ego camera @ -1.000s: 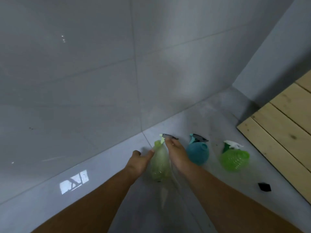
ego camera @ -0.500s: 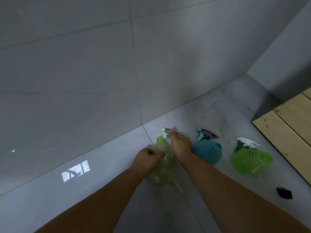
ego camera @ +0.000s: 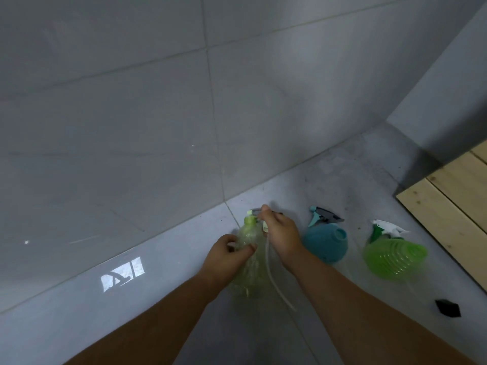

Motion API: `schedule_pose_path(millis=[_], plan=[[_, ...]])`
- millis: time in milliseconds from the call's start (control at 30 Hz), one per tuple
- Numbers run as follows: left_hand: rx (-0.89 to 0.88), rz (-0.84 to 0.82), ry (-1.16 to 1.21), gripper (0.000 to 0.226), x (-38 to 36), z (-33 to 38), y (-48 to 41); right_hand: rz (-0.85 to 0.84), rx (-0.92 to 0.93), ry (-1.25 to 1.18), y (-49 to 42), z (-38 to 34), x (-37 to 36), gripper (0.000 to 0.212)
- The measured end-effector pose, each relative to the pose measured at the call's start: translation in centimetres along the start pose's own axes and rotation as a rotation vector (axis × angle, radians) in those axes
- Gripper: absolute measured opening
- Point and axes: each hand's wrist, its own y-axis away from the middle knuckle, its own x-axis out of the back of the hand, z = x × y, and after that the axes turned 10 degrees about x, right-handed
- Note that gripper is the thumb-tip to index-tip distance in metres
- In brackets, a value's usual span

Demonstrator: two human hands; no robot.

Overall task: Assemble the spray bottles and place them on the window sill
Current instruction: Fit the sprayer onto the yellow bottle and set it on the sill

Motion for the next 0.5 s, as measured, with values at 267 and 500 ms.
schedule_pose_path(millis=[267, 500], plan=[[-0.107, -0.173, 0.04, 0.043, 4.2, 4.0, 7.0, 0.021, 0.146, -0.182, 3.3, -10.4, 3.1, 0.035], [-0.259, -0.259, -0.214, 0.054, 6.3, 8.9, 16.3, 0.031, 0.329, -0.146, 9.4, -19.9, 8.5, 0.051]])
